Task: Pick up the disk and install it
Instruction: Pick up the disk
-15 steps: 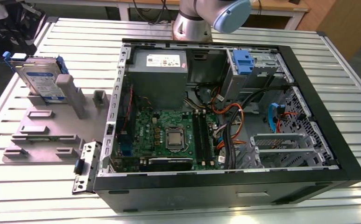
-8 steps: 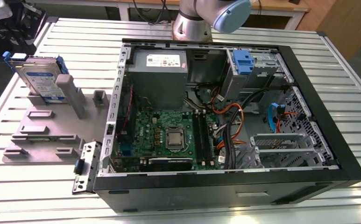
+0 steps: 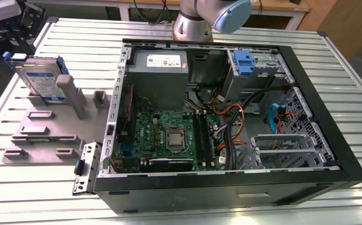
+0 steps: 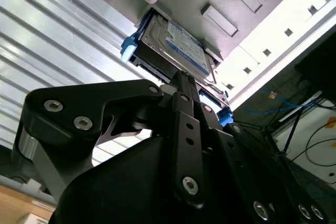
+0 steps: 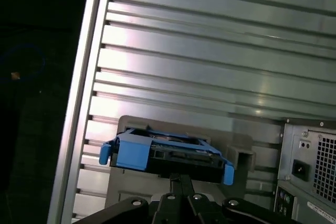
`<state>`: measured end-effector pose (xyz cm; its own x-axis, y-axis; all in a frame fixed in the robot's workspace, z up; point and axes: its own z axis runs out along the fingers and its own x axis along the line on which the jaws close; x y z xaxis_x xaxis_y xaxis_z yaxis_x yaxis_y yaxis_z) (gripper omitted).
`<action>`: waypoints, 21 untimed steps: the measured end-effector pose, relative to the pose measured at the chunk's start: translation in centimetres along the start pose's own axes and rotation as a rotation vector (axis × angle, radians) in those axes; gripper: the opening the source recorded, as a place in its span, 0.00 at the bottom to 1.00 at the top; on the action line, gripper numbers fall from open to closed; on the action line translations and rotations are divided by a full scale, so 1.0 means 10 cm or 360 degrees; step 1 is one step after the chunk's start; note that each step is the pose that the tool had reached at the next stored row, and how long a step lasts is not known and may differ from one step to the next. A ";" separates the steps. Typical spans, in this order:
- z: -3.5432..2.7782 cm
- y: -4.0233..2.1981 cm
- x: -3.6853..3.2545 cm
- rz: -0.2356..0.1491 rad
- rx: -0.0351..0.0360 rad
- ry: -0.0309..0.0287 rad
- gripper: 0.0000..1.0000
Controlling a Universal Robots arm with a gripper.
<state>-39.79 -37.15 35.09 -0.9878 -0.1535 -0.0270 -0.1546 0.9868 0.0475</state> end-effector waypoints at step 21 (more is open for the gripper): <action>0.006 0.000 0.000 -0.0326 -0.0009 0.00156 0.11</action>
<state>-39.79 -37.15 35.04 -0.9357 -0.3517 -0.0270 -0.3526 0.9346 0.0474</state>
